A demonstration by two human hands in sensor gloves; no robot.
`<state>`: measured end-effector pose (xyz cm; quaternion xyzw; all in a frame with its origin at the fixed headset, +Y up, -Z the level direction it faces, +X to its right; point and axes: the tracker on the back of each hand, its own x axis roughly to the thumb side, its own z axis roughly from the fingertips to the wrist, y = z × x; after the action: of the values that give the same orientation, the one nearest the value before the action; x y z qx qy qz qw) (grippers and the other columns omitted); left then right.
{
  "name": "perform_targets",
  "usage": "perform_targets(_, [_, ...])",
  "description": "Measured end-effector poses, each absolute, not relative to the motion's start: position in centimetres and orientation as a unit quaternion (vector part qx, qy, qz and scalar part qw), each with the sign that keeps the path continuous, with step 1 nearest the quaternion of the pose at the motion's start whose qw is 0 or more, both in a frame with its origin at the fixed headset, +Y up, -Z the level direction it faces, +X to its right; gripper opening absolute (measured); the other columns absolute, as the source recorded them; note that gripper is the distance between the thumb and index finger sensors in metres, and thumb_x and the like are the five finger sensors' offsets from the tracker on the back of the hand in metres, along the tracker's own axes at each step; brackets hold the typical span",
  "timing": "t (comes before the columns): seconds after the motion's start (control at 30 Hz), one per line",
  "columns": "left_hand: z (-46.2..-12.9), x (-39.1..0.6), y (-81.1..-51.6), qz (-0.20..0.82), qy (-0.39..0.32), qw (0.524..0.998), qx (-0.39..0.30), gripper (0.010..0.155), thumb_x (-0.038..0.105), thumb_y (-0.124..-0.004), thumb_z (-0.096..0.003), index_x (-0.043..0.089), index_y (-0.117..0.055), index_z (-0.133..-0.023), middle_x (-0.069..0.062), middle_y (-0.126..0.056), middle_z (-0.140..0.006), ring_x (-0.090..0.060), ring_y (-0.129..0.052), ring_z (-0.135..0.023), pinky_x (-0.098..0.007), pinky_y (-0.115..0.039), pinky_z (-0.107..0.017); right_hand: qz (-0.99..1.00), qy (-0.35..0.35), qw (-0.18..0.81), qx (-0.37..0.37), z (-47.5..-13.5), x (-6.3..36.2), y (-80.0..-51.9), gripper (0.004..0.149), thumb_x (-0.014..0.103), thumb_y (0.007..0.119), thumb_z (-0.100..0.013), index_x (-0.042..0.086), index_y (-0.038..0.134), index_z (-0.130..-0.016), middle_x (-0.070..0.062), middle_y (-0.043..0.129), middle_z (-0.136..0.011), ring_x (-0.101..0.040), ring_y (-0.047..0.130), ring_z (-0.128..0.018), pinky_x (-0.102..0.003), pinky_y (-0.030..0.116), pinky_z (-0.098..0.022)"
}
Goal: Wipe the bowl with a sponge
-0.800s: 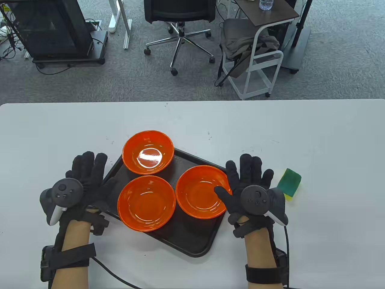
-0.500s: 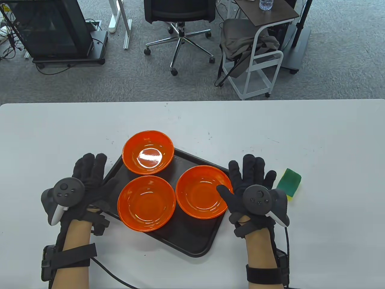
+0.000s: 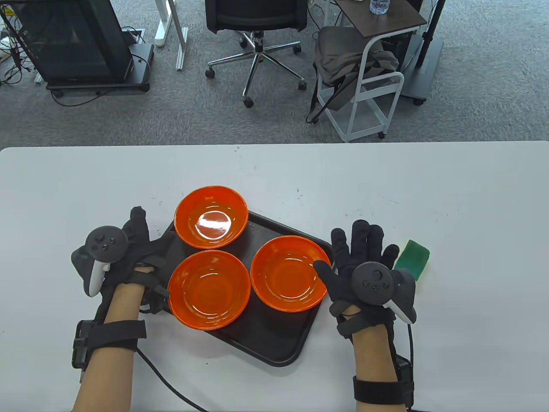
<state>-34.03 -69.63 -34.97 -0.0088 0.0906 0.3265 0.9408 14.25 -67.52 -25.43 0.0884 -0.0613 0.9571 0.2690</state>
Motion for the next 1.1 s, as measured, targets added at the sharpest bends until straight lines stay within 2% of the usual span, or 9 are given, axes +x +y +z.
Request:
perform_targets(0.17, [-38.5, -33.7, -70.8, 0.311, 0.123, 0.94, -0.072, 0.098, 0.064, -0.09, -0.0439, 0.012, -0.038, -0.109, -0.023, -0.068, -0.101, -0.046, -0.086, -0.081, -0.051, -0.082, -0.046, 0.951, -0.064, 0.292, 0.073, -25.4, 15.0, -67.6, 0.07, 0.058, 0.067, -0.062, 0.018, 0.035, -0.11, -0.027, 0.009, -0.114, -0.055, 0.002, -0.1, -0.075, 0.002, -0.053])
perform_targets(0.37, [-41.6, -32.8, -72.5, 0.293, 0.146, 0.93, -0.168, 0.094, 0.064, -0.09, -0.0435, 0.009, -0.048, -0.107, -0.02, -0.084, -0.09, -0.041, -0.098, -0.067, -0.047, -0.087, -0.038, 0.949, -0.07, 0.302, 0.061, -25.5, 15.8, -67.6, 0.07, 0.058, 0.067, -0.062, 0.017, 0.036, -0.109, -0.028, 0.01, -0.114, -0.055, 0.002, -0.1, -0.075, 0.002, -0.053])
perform_targets(0.67, [-43.7, -32.1, -74.9, 0.33, 0.163, 0.903, -0.221, 0.089, 0.059, -0.091, -0.0443, 0.008, -0.05, -0.105, -0.015, -0.097, -0.075, -0.035, -0.107, -0.051, -0.043, -0.091, -0.03, 0.948, -0.066, 0.306, 0.05, -25.6, 16.2, -67.7, 0.07, 0.058, 0.067, -0.062, 0.017, 0.037, -0.109, -0.028, 0.011, -0.114, -0.055, 0.003, -0.099, -0.075, 0.002, -0.053])
perform_targets(0.83, [-44.3, -31.9, -75.5, 0.358, 0.167, 0.892, -0.221, 0.074, 0.041, -0.092, -0.0468, 0.008, -0.057, -0.103, -0.009, -0.103, -0.066, -0.029, -0.111, -0.041, -0.042, -0.092, -0.028, 0.947, -0.062, 0.311, 0.049, -25.6, 16.3, -67.7, 0.07, 0.059, 0.067, -0.062, 0.017, 0.037, -0.109, -0.028, 0.011, -0.114, -0.055, 0.003, -0.099, -0.075, 0.002, -0.053])
perform_targets(1.1, [-44.3, -32.0, -75.2, 0.374, 0.157, 0.89, -0.21, 0.063, 0.037, -0.091, -0.0467, 0.01, -0.068, -0.099, -0.009, -0.104, -0.061, -0.029, -0.111, -0.035, -0.04, -0.093, -0.025, 0.949, -0.056, 0.308, 0.048, -25.6, 16.3, -67.7, 0.071, 0.059, 0.067, -0.062, 0.017, 0.037, -0.109, -0.028, 0.011, -0.114, -0.056, 0.003, -0.099, -0.075, 0.002, -0.053])
